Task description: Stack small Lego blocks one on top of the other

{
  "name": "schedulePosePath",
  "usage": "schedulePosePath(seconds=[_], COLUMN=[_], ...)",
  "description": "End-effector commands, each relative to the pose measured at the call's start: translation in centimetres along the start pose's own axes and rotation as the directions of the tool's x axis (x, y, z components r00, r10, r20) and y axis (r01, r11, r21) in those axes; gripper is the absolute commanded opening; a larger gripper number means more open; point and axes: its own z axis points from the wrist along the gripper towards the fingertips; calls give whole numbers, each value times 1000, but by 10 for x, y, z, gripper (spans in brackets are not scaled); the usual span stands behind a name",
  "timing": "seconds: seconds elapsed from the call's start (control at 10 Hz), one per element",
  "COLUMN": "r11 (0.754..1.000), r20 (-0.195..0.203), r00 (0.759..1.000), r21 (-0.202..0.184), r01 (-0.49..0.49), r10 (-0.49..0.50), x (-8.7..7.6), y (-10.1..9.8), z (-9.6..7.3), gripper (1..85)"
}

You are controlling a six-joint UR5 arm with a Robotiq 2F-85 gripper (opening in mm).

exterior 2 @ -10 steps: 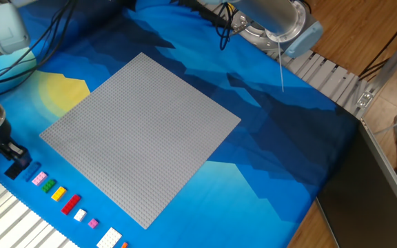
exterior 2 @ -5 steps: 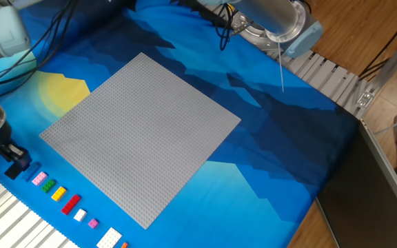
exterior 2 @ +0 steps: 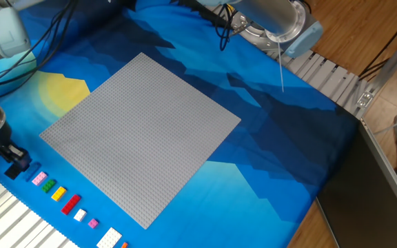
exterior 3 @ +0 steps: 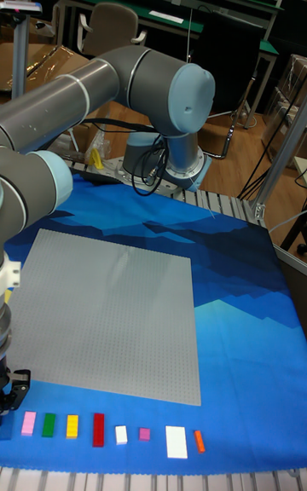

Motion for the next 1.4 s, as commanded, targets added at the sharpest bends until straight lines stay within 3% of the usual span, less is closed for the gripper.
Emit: schedulePosePath(seconds=[0.0, 0.7, 1.1, 1.3], r11=[1000, 1000, 1000, 998], r20=[15, 6, -5, -16], r00=[1000, 1000, 1000, 999], r21=[-16, -21, 5, 43], r01=[-4, -5, 22, 45], r10=[5, 5, -22, -44], x=[-3, 0, 4, 8], y=[2, 2, -6, -16], z=[0, -1, -15, -27], gripper=[453, 447, 470, 477])
